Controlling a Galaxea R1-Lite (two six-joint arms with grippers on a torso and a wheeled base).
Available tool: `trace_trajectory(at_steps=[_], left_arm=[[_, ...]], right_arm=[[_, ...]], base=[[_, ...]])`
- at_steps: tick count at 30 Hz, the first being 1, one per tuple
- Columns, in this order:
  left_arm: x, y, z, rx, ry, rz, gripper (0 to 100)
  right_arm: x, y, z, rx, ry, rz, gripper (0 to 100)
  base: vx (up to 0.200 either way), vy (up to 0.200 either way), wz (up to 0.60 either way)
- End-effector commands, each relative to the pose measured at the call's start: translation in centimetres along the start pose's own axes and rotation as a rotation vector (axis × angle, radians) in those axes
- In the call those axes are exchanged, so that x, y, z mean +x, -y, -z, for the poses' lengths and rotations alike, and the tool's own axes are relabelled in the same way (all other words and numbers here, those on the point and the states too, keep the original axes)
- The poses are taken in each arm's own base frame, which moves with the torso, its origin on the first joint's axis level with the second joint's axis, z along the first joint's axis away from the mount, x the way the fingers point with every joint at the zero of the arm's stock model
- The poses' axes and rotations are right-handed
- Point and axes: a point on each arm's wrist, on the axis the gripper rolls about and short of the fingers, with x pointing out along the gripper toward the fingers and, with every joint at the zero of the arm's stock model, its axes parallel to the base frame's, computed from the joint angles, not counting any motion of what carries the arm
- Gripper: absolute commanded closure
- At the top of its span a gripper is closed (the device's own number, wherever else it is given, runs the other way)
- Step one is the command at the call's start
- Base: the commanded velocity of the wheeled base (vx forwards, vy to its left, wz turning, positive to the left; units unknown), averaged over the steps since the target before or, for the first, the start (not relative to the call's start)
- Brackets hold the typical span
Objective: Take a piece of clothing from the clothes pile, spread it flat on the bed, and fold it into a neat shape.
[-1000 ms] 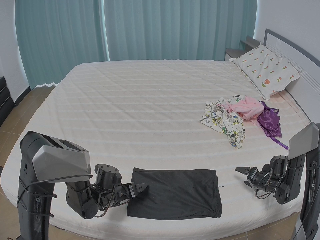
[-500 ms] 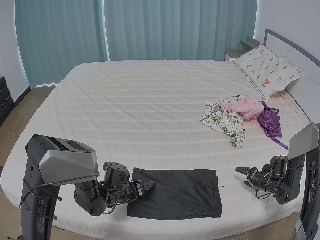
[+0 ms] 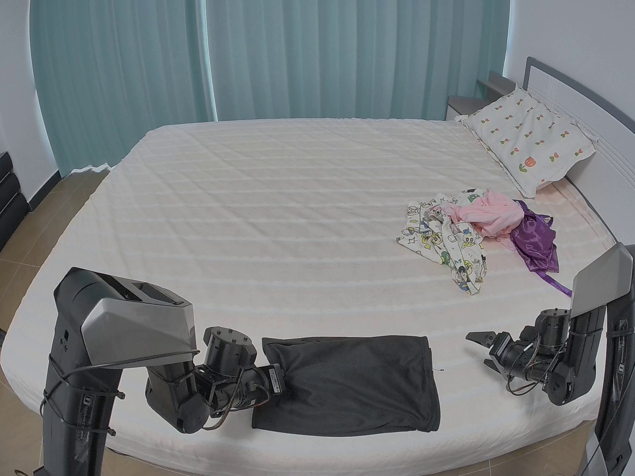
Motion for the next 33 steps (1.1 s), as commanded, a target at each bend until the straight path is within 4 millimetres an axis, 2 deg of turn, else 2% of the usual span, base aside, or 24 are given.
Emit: trace_trajectory(at_steps=[1, 8, 20, 33], left_arm=[[-0.2, -0.2, -0.1, -0.008, 0.022, 0.008, 100], [-0.7, -0.5, 0.1, -0.024, 0.029, 0.009, 100], [-2.2, -1.4, -0.5, -0.09, 0.086, 0.016, 100], [-2.6, -1.7, -0.2, -0.093, 0.073, 0.003, 100]], right_arm=[[0.0, -0.1, 0.0, -0.004, 0.005, -0.009, 0], [0.0, -0.1, -0.1, -0.004, 0.006, -0.008, 0], [0.0, 0.0, 0.1, -0.016, 0.0, -0.003, 0], [0.0, 0.1, 0.1, -0.016, -0.002, -0.001, 0]], base=[[0.0, 0.0, 0.0], [0.0, 0.0, 0.0], [0.0, 0.2, 0.0], [0.0, 0.2, 0.0]])
